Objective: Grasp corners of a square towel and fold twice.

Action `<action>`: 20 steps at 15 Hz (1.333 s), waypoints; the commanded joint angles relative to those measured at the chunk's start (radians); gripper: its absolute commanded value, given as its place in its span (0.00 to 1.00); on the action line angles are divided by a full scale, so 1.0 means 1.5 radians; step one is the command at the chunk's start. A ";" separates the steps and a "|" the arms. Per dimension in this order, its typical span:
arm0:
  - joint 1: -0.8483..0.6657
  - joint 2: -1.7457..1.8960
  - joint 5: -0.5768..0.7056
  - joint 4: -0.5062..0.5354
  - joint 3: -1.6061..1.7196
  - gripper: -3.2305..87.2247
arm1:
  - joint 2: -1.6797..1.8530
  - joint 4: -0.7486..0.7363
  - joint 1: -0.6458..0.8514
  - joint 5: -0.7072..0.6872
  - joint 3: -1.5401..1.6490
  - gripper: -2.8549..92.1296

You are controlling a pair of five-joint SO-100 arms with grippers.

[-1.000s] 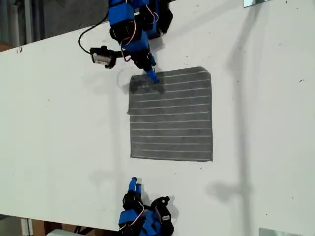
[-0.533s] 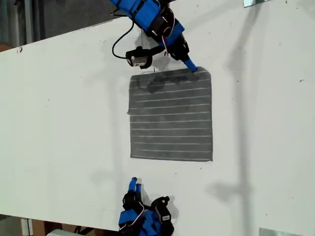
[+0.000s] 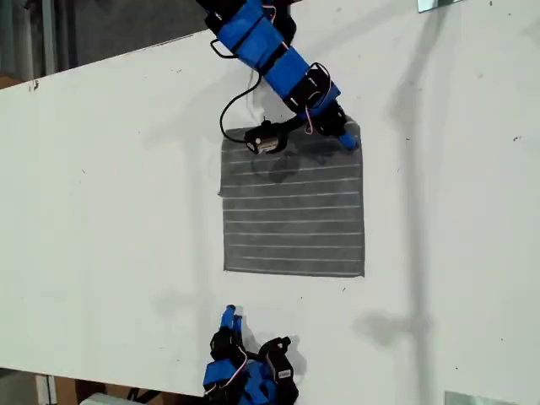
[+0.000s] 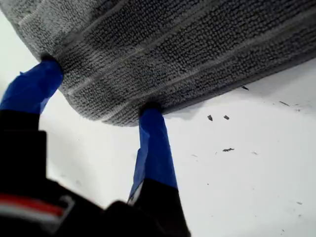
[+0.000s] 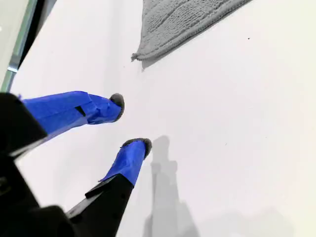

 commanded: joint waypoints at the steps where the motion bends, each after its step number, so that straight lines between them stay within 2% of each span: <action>1: 0.005 0.003 -0.002 -0.002 0.002 0.18 | -0.002 -0.011 0.001 -0.001 -0.026 0.39; 3: 0.006 0.003 -0.002 -0.002 0.002 0.18 | 0.021 0.035 -0.004 0.003 -0.028 0.41; 6: 0.006 0.003 -0.003 -0.002 0.002 0.18 | 0.093 0.166 -0.014 0.017 -0.057 0.42; 7: 0.006 0.003 -0.004 -0.002 0.002 0.18 | 0.102 0.165 -0.017 0.028 -0.039 0.42; 14: 0.008 0.003 -0.005 -0.001 0.002 0.18 | 0.027 -0.022 -0.036 0.037 0.031 0.41; 18: 0.010 0.003 -0.005 0.000 0.002 0.17 | 0.018 -0.049 -0.055 0.064 0.056 0.39; 19: 0.010 0.003 -0.006 0.000 0.002 0.17 | 0.012 -0.070 -0.056 0.070 0.064 0.26; 20: 0.012 0.003 -0.006 0.000 0.002 0.17 | 0.009 -0.090 -0.056 0.075 0.076 0.06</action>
